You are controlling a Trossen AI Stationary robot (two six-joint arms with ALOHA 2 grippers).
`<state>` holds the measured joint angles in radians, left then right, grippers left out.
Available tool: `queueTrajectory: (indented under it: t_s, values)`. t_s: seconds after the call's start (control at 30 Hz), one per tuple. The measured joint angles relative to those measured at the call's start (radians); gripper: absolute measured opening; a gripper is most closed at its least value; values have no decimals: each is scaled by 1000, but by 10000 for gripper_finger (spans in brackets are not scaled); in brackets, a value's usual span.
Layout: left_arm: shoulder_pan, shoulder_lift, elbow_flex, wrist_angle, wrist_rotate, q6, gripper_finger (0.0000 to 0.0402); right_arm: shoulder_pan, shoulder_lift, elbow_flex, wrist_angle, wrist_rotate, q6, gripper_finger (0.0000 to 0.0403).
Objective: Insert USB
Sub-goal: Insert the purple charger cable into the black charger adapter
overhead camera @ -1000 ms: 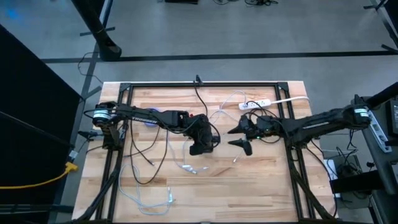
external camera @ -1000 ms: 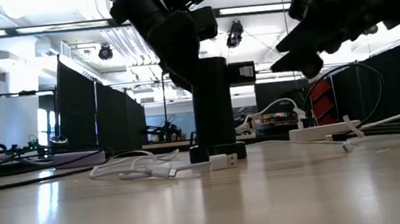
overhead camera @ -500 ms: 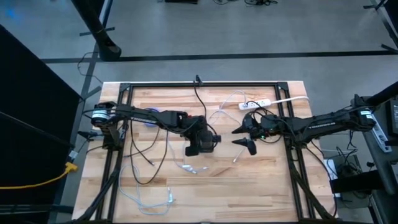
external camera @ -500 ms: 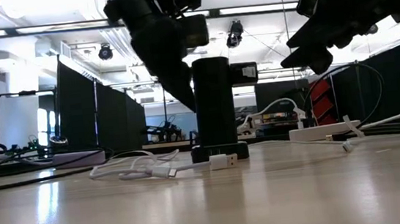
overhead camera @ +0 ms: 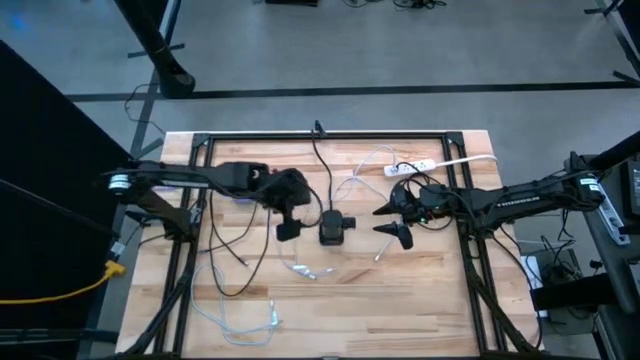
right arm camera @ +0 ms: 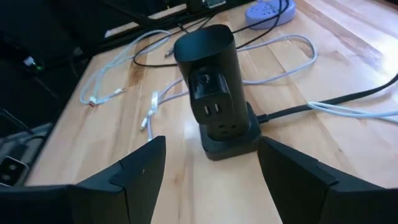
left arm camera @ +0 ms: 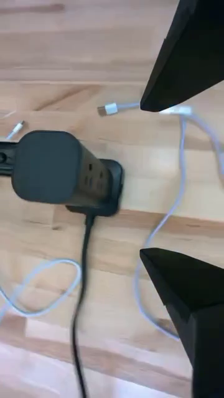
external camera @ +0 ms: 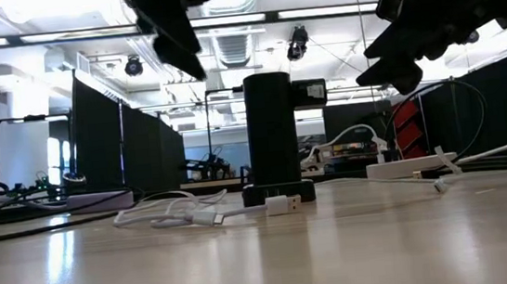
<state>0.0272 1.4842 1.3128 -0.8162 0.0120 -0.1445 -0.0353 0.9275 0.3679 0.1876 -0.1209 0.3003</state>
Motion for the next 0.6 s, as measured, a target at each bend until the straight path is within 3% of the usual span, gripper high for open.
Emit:
queueTrajectory:
  t_s: [0.2,0.33,0.6]
  values:
    - [-1,-97,1,-87,0,-159,359,17,-2,0,16,-125,38,220]
    - [-1,-136,-2,-170,-2,-172,349,88,4,9,27,-141,30,206]
    - [-49,-216,-83,-221,45,-181,293,294,122,152,-13,17,41,150]
